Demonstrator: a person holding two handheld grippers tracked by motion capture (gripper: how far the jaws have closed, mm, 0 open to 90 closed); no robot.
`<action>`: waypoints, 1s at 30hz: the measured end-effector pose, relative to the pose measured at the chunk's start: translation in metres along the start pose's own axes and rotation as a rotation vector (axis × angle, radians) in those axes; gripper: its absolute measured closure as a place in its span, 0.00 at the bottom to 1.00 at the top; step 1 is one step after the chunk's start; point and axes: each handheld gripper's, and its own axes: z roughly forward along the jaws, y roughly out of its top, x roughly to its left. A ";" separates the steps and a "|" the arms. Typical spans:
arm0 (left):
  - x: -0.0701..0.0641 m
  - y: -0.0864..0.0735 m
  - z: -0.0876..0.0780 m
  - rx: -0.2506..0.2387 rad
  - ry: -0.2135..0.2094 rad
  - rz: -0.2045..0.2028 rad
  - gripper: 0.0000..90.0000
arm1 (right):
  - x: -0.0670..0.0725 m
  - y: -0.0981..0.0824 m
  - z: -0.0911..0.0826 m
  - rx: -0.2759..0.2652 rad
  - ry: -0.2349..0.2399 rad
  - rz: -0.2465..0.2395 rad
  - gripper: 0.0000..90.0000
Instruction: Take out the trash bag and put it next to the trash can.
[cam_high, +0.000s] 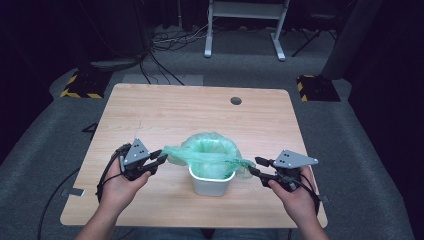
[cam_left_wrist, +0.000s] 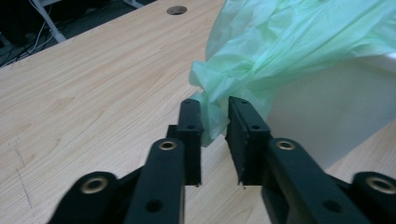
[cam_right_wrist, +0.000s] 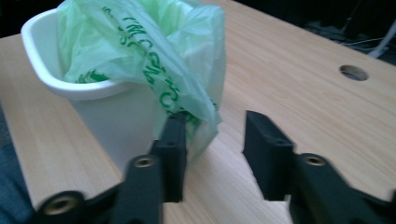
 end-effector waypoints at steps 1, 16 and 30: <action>-0.001 0.000 -0.001 -0.005 0.005 -0.003 0.72 | 0.000 0.000 -0.003 -0.003 -0.007 0.000 0.59; -0.017 0.006 0.007 -0.022 0.017 0.038 0.42 | 0.040 -0.001 -0.023 0.023 0.049 -0.080 0.69; -0.017 0.007 0.042 -0.010 -0.013 0.006 0.59 | 0.018 -0.011 0.042 0.044 0.052 0.005 0.53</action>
